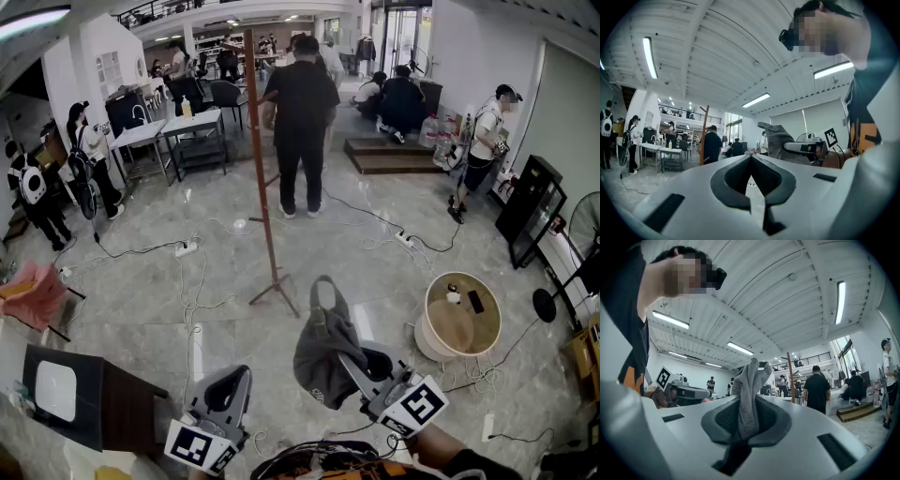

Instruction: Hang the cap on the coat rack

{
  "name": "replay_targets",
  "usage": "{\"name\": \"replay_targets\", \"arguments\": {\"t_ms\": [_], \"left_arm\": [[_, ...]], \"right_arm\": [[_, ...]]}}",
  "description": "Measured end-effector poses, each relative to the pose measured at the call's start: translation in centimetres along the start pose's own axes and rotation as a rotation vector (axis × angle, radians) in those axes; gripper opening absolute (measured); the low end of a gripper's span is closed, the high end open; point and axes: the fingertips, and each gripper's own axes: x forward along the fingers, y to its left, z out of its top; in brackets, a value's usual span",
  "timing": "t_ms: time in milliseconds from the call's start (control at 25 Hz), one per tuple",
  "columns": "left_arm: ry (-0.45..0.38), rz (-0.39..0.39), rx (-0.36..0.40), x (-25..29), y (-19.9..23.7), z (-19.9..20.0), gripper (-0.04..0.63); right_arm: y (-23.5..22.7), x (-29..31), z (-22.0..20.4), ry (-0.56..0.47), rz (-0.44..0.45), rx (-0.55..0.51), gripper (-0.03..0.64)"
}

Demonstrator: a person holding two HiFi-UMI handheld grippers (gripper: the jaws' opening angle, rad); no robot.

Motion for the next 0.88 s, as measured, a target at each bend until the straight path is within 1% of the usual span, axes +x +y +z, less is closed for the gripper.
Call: {"name": "replay_targets", "arguments": {"t_ms": [360, 560, 760, 880], "left_arm": [[0.018, 0.004, -0.013, 1.0, -0.2, -0.5, 0.023], [0.031, 0.014, -0.011, 1.3, -0.5, -0.5, 0.023], [0.029, 0.011, -0.002, 1.8, -1.4, 0.1, 0.023], [0.022, 0.014, 0.005, 2.6, -2.3, 0.3, 0.023]], "right_arm": [[-1.2, 0.0, -0.4, -0.004, 0.007, 0.006, 0.048], [-1.5, -0.2, -0.4, -0.013, 0.023, 0.031, 0.048], [-1.7, -1.0, 0.1, -0.017, 0.032, 0.023, 0.048], [-2.5, -1.8, 0.4, -0.024, 0.040, 0.016, 0.048]]}}
